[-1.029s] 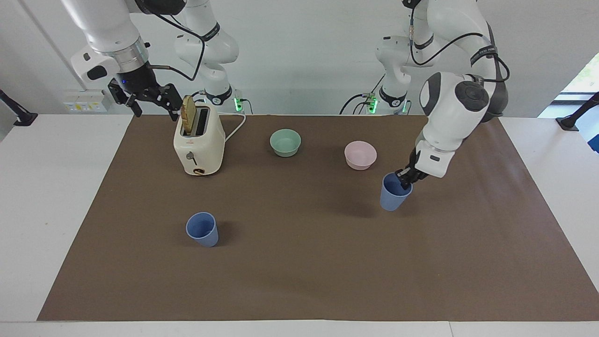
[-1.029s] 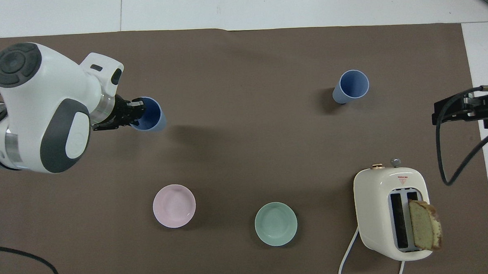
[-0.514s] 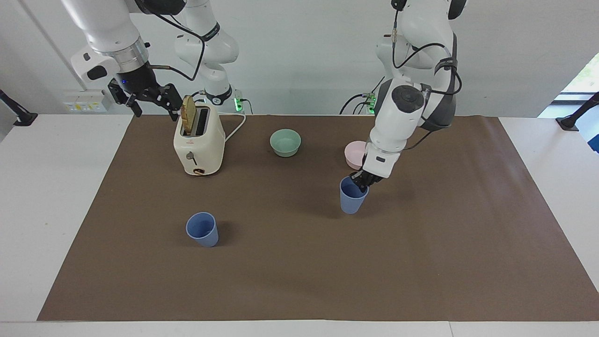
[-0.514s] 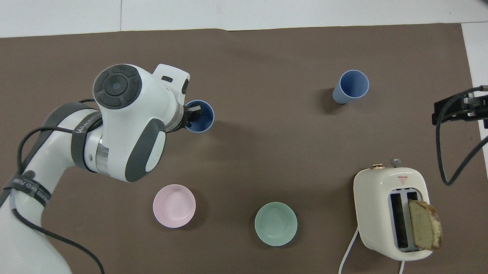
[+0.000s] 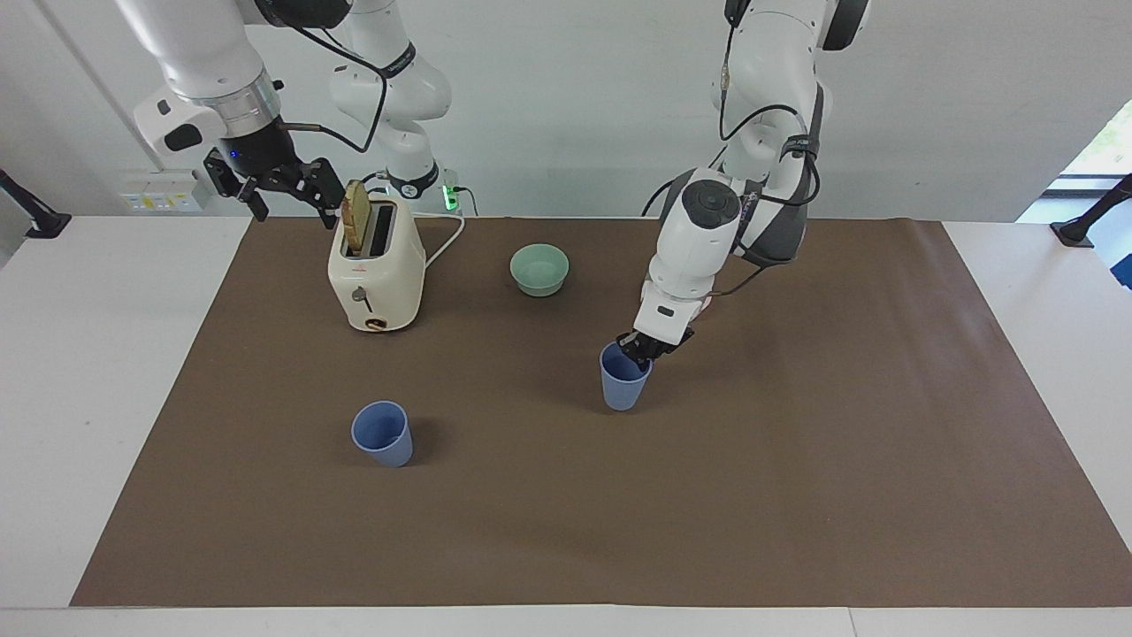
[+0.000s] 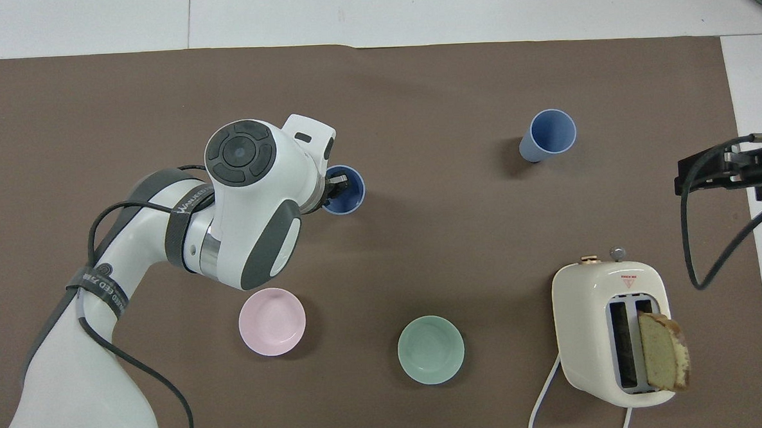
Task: Stack blue cups with both arms
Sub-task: 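Carry the blue cup with the left gripper toward the table center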
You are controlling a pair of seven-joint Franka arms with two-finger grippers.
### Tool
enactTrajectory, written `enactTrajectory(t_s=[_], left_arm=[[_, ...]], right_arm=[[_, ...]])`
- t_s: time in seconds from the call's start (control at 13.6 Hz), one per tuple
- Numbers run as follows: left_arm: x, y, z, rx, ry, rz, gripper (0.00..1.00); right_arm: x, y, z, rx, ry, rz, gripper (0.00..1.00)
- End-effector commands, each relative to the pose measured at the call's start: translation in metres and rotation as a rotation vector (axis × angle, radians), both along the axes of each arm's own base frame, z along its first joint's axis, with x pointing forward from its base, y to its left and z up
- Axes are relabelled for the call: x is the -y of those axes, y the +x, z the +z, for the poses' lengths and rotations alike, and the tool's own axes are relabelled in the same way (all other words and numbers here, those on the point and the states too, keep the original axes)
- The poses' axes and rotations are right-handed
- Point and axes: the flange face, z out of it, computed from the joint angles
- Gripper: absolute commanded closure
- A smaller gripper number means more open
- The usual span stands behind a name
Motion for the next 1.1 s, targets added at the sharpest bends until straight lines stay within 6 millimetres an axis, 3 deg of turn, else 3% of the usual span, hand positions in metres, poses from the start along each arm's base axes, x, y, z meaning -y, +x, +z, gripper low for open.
enactTrajectory(t_s=[0.0,0.15,0.22,0.29,0.44,0.59,0.73,0.88,1.03], left_arm=[[0.023,-0.004,-0.017,0.003,-0.009,0.0,1.0],[0.023,-0.005,-0.02,-0.002,-0.005,-0.002,1.0],[0.023,-0.006,-0.021,-0.004,-0.003,-0.003,0.91],[0.022,-0.005,-0.021,-0.007,-0.002,-0.003,0.51],[0.02,-0.005,-0.02,-0.006,0.006,-0.004,0.0],[0.014,0.0,-0.015,-0.002,0.018,-0.001,0.0],[-0.003,0.005,0.006,0.011,0.039,0.0,0.0],[-0.032,0.013,0.034,0.039,0.061,0.019,0.0],[-0.075,0.02,0.061,0.035,0.071,-0.011,0.0]], right_arm=[[0.003,-0.004,0.0,0.012,0.002,0.018,0.0],[0.003,-0.004,0.001,0.012,0.002,0.018,0.0],[0.003,-0.004,0.0,0.01,0.002,0.018,0.0],[0.004,-0.004,0.001,0.013,0.002,0.017,0.0],[0.004,-0.004,0.001,0.013,0.004,0.017,0.0],[0.004,-0.004,0.0,0.012,0.004,0.017,0.0],[0.005,-0.004,0.001,0.013,0.004,0.012,0.0],[0.007,-0.004,0.001,0.015,0.004,0.008,0.0],[0.006,-0.004,0.001,0.015,0.004,0.009,0.0]])
